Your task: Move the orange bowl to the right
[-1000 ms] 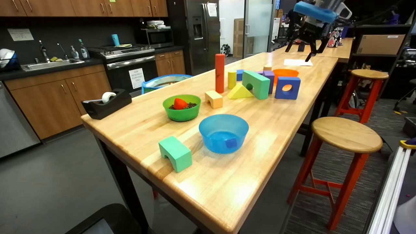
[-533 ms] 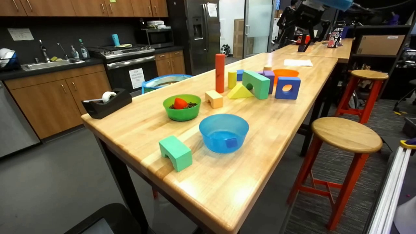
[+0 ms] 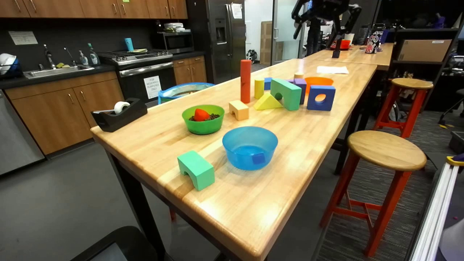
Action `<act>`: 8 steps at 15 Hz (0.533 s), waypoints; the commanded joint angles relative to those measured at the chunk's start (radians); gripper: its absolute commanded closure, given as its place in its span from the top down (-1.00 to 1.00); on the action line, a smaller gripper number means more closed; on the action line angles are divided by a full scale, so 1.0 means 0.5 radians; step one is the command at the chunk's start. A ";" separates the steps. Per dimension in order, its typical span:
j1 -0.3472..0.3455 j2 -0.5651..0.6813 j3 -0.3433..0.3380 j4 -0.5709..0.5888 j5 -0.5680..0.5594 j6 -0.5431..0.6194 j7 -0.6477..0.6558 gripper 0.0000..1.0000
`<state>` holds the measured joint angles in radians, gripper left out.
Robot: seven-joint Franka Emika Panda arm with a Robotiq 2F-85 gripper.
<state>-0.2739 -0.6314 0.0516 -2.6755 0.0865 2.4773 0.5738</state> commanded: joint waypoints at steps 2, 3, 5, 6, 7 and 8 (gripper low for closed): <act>0.094 -0.067 0.128 0.002 -0.140 -0.143 -0.134 1.00; 0.125 -0.058 0.146 0.023 -0.160 -0.218 -0.179 1.00; 0.173 -0.051 0.176 0.057 -0.218 -0.368 -0.251 1.00; 0.200 -0.049 0.181 0.076 -0.244 -0.447 -0.298 1.00; 0.227 -0.049 0.182 0.095 -0.273 -0.523 -0.352 1.00; 0.269 -0.044 0.167 0.115 -0.284 -0.582 -0.428 1.00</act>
<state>-0.1819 -0.6486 0.1464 -2.6537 -0.0209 2.2857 0.4437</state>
